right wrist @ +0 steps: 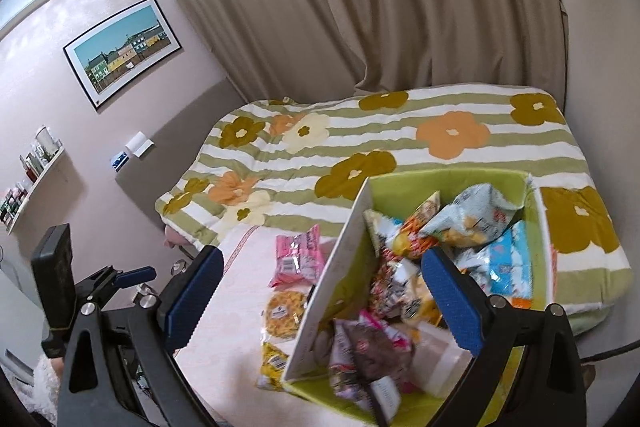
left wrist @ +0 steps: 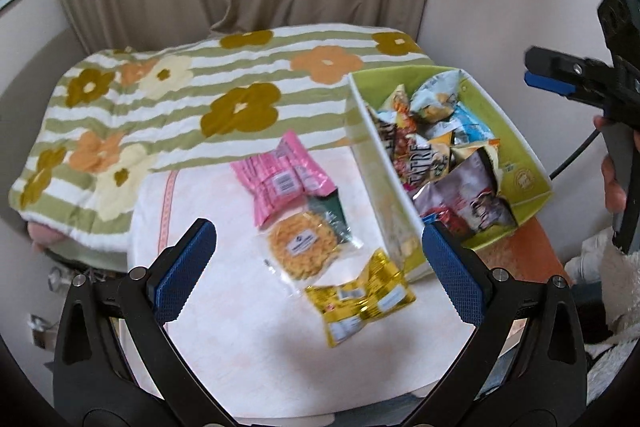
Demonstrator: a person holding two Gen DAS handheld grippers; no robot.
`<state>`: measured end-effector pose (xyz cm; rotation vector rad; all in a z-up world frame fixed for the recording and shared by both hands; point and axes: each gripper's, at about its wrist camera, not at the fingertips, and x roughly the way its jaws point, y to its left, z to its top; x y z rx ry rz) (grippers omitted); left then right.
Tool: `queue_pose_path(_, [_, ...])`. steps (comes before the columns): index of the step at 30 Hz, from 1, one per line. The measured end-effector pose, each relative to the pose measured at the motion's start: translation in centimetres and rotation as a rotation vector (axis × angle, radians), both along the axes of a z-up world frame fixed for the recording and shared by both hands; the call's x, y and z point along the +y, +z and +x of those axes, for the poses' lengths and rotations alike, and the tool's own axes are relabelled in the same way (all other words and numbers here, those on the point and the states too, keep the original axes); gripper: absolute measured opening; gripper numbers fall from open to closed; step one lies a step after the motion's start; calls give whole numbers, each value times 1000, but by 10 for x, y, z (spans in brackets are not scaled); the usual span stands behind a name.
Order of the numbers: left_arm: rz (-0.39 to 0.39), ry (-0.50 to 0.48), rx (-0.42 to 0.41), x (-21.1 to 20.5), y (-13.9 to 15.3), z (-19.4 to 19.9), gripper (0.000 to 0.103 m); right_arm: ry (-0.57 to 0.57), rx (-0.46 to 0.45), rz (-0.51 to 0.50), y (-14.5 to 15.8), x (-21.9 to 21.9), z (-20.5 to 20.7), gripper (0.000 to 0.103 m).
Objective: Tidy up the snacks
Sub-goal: 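Withdraw both tools from the box toward the remaining snacks, then grasp the waffle packet with the left tool while the right tool grasps the gold bag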
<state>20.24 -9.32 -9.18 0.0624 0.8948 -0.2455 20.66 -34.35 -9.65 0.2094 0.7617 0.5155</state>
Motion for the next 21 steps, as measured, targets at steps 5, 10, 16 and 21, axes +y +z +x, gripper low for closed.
queue_pose_path(5, [-6,-48,-6,23,-8,0,102,-3,31,-25,-8,27,-16,99])
queue_pose_path(10, [-26,-153,26,41,-20,15,102,-82,70,-32,-20,54,-31,99])
queue_pose_path(16, [-25,-327,60,54,-36,35,102,-229,116,-43,-35,80,-58,99])
queue_pose_path(21, [-12,-473,85,53,-49,53,102,-385,121,-54,-42,100,-85,99])
